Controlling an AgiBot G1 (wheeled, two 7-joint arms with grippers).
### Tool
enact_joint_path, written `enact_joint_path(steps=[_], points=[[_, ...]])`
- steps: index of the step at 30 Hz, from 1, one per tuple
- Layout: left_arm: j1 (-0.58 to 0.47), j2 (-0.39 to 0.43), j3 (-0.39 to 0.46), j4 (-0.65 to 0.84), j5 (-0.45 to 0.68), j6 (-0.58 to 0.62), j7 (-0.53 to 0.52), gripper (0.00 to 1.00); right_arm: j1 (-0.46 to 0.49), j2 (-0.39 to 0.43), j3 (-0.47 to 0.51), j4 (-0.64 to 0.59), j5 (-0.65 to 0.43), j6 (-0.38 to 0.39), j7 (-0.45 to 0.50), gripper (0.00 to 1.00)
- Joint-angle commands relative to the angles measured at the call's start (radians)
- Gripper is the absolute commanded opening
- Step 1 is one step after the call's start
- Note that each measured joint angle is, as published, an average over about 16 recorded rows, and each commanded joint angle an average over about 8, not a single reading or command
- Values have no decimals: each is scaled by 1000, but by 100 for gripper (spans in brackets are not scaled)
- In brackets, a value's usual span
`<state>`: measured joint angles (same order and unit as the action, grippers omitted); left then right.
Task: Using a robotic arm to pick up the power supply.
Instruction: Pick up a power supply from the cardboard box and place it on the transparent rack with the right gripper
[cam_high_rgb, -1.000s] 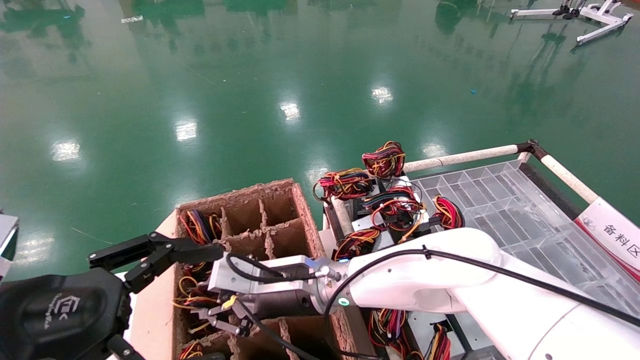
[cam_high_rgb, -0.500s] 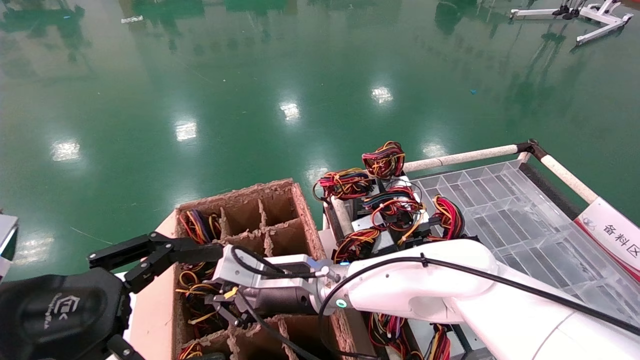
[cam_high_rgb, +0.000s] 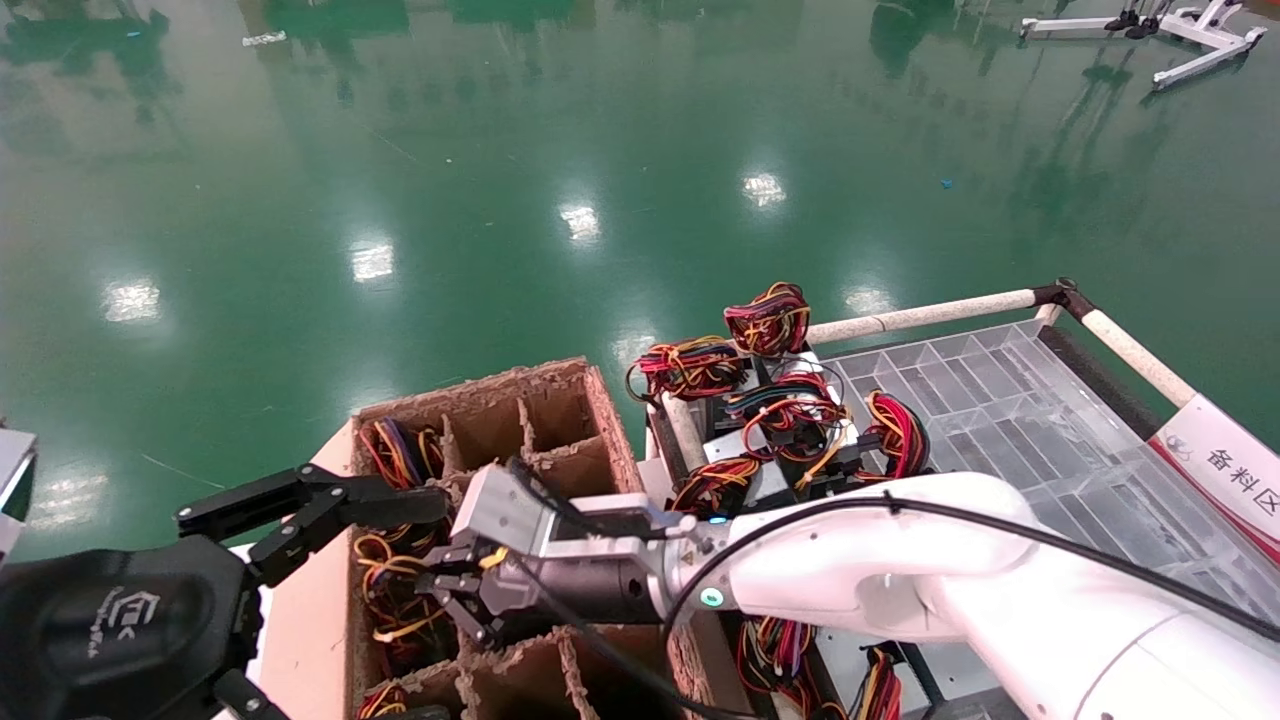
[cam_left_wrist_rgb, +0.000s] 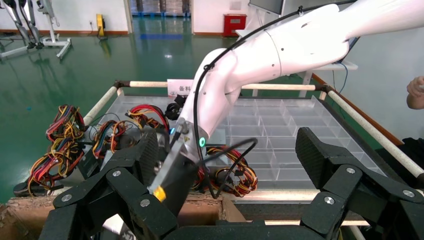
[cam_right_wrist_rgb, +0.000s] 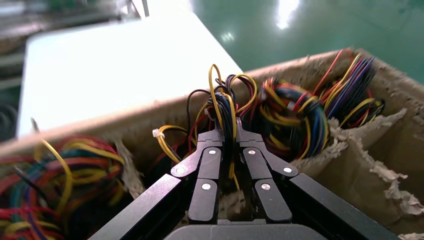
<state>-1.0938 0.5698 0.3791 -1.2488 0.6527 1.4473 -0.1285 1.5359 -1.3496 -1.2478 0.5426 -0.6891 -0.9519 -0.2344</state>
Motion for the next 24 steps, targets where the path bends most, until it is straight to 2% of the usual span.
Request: enact_joint_path(steps=[1,15,24], points=[[0,0,0,0,0,0,0,100,-1,2,10,-16,26,-25,-5,0],[0,0,0,0,0,0,0,100,15,32,143,-175,253,-298,-44,0],[0,0,0,0,0,0,0,100,74,46,230,-295,374,-405,-63,0]])
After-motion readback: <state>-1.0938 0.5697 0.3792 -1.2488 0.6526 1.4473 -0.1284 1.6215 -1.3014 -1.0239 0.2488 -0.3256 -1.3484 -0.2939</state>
